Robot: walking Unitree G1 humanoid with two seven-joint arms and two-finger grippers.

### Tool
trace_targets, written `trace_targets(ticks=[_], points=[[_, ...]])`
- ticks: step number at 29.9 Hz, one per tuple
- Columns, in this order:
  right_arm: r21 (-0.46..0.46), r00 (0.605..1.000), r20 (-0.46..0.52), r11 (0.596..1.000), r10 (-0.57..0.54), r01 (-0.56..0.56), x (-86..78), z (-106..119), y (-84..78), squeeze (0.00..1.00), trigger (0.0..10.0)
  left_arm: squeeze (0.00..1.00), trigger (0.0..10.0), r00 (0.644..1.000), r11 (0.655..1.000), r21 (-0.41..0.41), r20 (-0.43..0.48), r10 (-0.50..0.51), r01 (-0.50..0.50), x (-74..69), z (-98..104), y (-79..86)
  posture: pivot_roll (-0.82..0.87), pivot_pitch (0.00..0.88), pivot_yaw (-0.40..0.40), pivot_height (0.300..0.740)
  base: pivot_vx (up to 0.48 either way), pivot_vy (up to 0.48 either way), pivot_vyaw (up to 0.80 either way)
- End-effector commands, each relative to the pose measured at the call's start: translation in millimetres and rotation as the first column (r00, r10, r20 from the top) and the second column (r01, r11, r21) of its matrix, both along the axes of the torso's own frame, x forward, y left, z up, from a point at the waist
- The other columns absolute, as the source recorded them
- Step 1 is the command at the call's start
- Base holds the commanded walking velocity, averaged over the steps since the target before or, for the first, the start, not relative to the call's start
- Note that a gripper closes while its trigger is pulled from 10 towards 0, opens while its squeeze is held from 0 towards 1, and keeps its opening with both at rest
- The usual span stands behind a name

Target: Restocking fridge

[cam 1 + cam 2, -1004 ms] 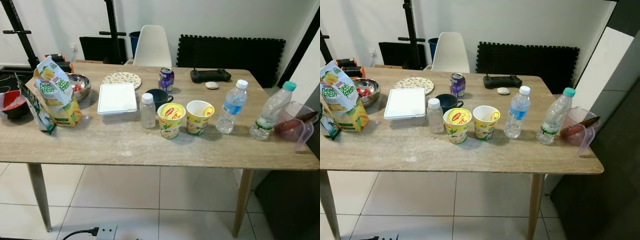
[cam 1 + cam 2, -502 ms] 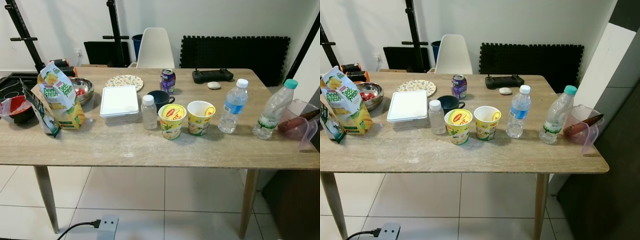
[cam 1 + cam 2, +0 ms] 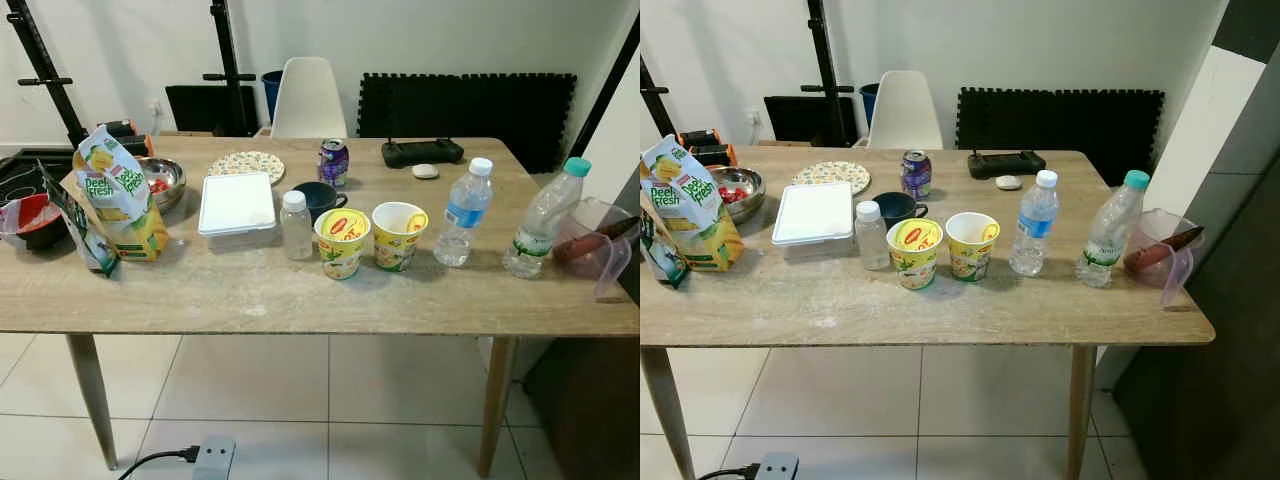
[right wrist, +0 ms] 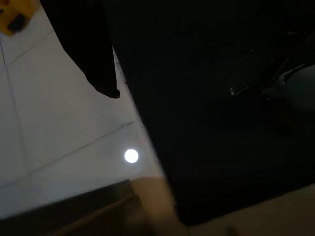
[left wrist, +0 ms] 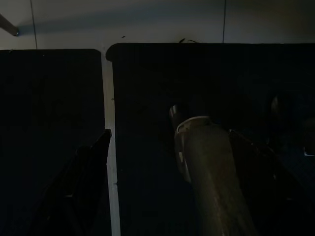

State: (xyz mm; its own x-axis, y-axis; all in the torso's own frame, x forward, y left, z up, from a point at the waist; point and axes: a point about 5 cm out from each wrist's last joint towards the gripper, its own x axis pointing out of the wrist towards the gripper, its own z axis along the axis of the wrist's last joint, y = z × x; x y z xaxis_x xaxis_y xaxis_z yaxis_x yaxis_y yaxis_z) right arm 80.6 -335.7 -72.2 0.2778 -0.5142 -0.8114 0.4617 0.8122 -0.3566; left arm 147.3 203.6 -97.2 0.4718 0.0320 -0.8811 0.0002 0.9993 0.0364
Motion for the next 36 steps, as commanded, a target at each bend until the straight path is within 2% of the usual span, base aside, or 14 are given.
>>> trace_targets(ticks=[1, 7, 12, 15, 16, 20, 21, 22, 23, 29, 30, 31, 33, 36], points=[[-0.071, 0.994, 0.058, 0.993, -0.091, 0.095, 2.2, 12, -19.9, 0.00, 10.0, 0.00, 10.0, 1.000, 1.000, 0.018, -0.010, 0.008, -0.008, -3.2, 0, 7.2, -0.08, 0.000, -0.022, 0.740, 0.000, 0.000, 0.00], [-0.131, 0.945, 0.281, 0.968, -0.170, 0.214, 31.5, 49, -58.6, 0.00, 10.0, 0.00, 10.0, 1.000, 1.000, 0.019, -0.006, 0.007, -0.007, -1.4, 1, 7.6, -0.08, 0.000, -0.022, 0.740, 0.000, 0.000, 0.00], [-0.185, 0.807, 0.564, 0.927, -0.172, 0.327, 65.3, 108, -100.1, 0.00, 10.0, 0.00, 10.0, 1.000, 1.000, 0.016, 0.004, 0.009, -0.009, 3.1, 2, 7.3, -0.08, 0.000, -0.018, 0.740, 0.000, 0.000, 0.00], [-0.191, 0.634, 0.769, 0.917, -0.082, 0.350, 89.4, 158, -120.7, 0.00, 10.0, 0.00, 10.0, 1.000, 1.000, 0.015, 0.010, 0.007, -0.007, 5.4, 3, 7.1, -0.08, 0.000, -0.019, 0.740, 0.000, 0.000, 0.00], [-0.191, 0.634, 0.769, 0.917, -0.082, 0.350, 89.4, 158, -120.7, 0.00, 10.0, 0.00, 10.0, 1.000, 1.000, 0.015, 0.010, 0.007, -0.007, 5.4, 3, 7.1, -0.08, 0.000, -0.019, 0.740, 0.000, 0.000, 0.00], [-0.185, 0.322, 0.943, 0.934, 0.081, 0.307, 126.1, 234, -131.1, 0.00, 10.0, 0.00, 10.0, 1.000, 1.000, 0.011, 0.014, 0.005, -0.006, 7.1, 4, 6.2, -0.09, 0.000, -0.022, 0.740, 0.000, 0.000, 0.00], [-0.185, 0.322, 0.943, 0.934, 0.081, 0.307, 126.1, 234, -131.1, 0.00, 10.0, 0.00, 10.0, 1.000, 1.000, 0.011, 0.014, 0.005, -0.006, 7.1, 4, 6.2, -0.09, 0.000, -0.022, 0.740, 0.000, 0.000, 0.00], [-0.201, 0.223, 0.963, 0.956, 0.153, 0.214, 144.5, 254, -122.5, 0.00, 10.0, 0.00, 10.0, 1.000, 1.000, 0.010, 0.013, 0.005, -0.005, 6.8, 4, 5.9, -0.09, 0.000, -0.022, 0.740, 0.000, 0.000, 0.00], [-0.201, 0.223, 0.963, 0.956, 0.153, 0.214, 144.5, 254, -122.5, 0.00, 10.0, 0.00, 10.0, 1.000, 1.000, 0.010, 0.013, 0.005, -0.005, 6.8, 4, 5.9, -0.09, 0.000, -0.022, 0.740, 0.000, 0.000, 0.00], [-0.300, -0.048, 0.954, 0.951, 0.297, -0.079, 191.6, 304, -83.6, 0.00, 10.0, 0.00, 10.0, 1.000, 1.000, 0.005, 0.008, 0.003, -0.003, 5.1, 3, 4.2, -0.08, 0.000, -0.025, 0.740, 0.000, 0.000, 0.00], [-0.348, -0.176, 0.933, 0.915, 0.315, -0.204, 209.5, 326, -60.7, 0.00, 10.0, 0.00, 10.0, 1.000, 1.000, 0.003, 0.006, 0.003, -0.003, 4.4, 2, 3.4, -0.08, 0.000, -0.025, 0.740, 0.000, 0.000, 0.00], [-0.348, -0.176, 0.933, 0.915, 0.315, -0.204, 209.5, 326, -60.7, 0.00, 10.0, 0.00, 10.0, 1.000, 1.000, 0.003, 0.006, 0.003, -0.003, 4.4, 2, 3.4, -0.08, 0.000, -0.025, 0.740, 0.000, 0.000, 0.00], [-0.470, -0.395, 0.866, 0.769, 0.306, -0.434, 232.7, 360, -10.1, 0.00, 10.0, 0.00, 10.0, 1.000, 1.000, 0.001, 0.004, 0.002, -0.002, 3.7, 2, 2.2, -0.07, 0.000, -0.026, 0.740, 0.000, 0.000, 0.00], [-0.562, -0.494, 0.819, 0.584, 0.292, -0.586, 243.7, 370, 31.1, 0.00, 10.0, 0.00, 10.0, 1.000, 1.000, 0.000, 0.006, 0.003, -0.003, 3.7, 2, 1.4, -0.07, 0.000, -0.030, 0.740, 0.000, 0.000, 0.00]])
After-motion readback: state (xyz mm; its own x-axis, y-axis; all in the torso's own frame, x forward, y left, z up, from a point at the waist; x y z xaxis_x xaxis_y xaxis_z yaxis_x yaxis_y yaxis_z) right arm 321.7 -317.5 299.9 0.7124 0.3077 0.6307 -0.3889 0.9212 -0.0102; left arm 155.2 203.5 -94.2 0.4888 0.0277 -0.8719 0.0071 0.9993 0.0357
